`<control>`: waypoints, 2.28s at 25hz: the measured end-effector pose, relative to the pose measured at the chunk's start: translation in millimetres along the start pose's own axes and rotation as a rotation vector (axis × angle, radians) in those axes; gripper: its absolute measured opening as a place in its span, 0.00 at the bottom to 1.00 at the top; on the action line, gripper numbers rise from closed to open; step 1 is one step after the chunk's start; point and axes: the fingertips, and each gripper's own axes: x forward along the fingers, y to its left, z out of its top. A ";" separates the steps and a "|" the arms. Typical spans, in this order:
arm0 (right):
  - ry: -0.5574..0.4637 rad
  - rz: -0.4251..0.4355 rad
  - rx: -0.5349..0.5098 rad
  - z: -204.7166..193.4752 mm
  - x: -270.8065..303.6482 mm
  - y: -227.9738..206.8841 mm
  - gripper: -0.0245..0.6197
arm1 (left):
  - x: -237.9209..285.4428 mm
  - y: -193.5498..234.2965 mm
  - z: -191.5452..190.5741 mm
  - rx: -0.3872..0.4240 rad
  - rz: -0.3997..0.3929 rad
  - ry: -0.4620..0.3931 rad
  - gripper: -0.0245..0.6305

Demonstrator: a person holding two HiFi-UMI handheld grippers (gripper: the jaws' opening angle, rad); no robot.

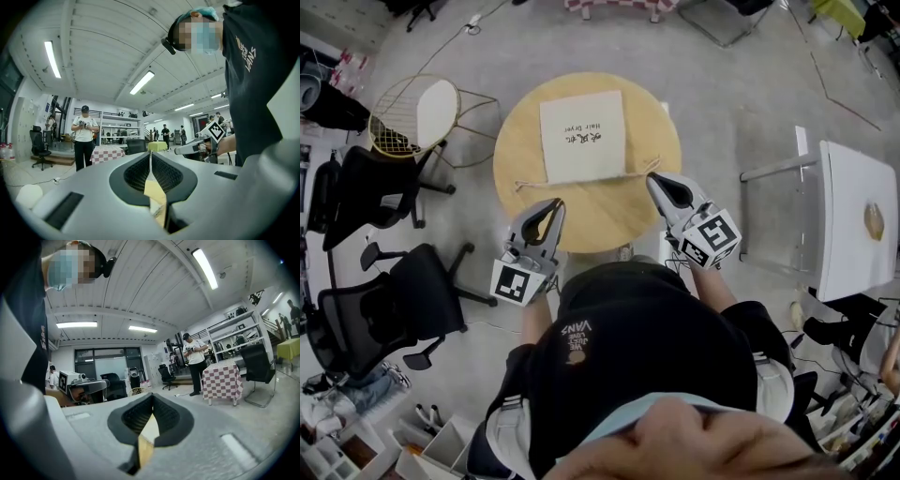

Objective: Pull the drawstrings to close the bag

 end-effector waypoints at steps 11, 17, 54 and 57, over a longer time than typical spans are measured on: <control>-0.004 -0.057 -0.019 -1.9 24.5 -1.6 0.04 | -11.9 40.8 3.0 0.004 -0.029 -0.002 0.06; -0.013 -0.071 -0.046 -7.7 37.5 -7.2 0.04 | -16.7 57.5 -0.9 -0.010 -0.023 -0.008 0.06; 0.442 0.197 -0.106 -199.8 97.8 -62.6 0.15 | -24.8 78.1 -22.9 -0.015 0.052 0.057 0.06; 0.488 0.211 -0.112 -212.7 96.0 -63.8 0.16 | -26.0 77.9 -23.6 -0.017 0.055 0.057 0.06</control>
